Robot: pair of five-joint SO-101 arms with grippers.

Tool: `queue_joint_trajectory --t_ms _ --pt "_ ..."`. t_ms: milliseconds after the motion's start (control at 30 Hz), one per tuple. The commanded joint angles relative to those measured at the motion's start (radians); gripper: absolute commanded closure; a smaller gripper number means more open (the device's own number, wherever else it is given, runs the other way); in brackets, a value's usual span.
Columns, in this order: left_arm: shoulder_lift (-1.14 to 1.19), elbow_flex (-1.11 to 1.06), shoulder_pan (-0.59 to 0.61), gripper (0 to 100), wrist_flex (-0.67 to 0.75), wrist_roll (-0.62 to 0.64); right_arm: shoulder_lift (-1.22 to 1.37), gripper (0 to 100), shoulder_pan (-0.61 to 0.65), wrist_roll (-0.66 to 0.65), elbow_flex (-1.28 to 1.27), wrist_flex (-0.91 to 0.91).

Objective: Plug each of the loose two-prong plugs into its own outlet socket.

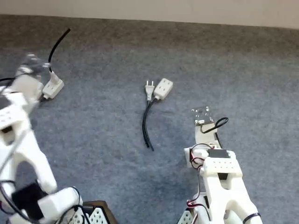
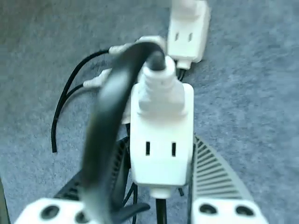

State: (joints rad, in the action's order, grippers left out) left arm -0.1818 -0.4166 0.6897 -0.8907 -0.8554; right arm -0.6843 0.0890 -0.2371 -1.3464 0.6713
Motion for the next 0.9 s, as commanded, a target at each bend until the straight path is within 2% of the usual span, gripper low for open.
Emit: queue_joint_trajectory --t_ms 0,267,567,633,800,867 --pt "0.194 0.194 0.047 93 0.020 0.014 -0.019 68.9 0.028 -0.011 0.004 -0.016" --pt "0.751 0.776 0.048 93 -0.150 0.138 -0.019 68.9 0.028 -0.011 0.002 -0.016" --pt "1.254 1.584 0.045 93 -0.537 0.155 -0.019 68.9 0.028 -0.011 0.002 -0.016" --pt "1.339 1.739 0.045 88 -0.609 0.155 -0.019 68.9 0.035 -0.011 0.002 -0.016" --pt "1.495 2.084 0.042 68 -0.786 0.160 -0.019 68.9 0.045 -0.011 -0.007 -0.016" --pt "1.481 2.081 0.039 63 -0.821 0.163 -0.019 68.9 0.045 -0.011 -0.010 -0.016"
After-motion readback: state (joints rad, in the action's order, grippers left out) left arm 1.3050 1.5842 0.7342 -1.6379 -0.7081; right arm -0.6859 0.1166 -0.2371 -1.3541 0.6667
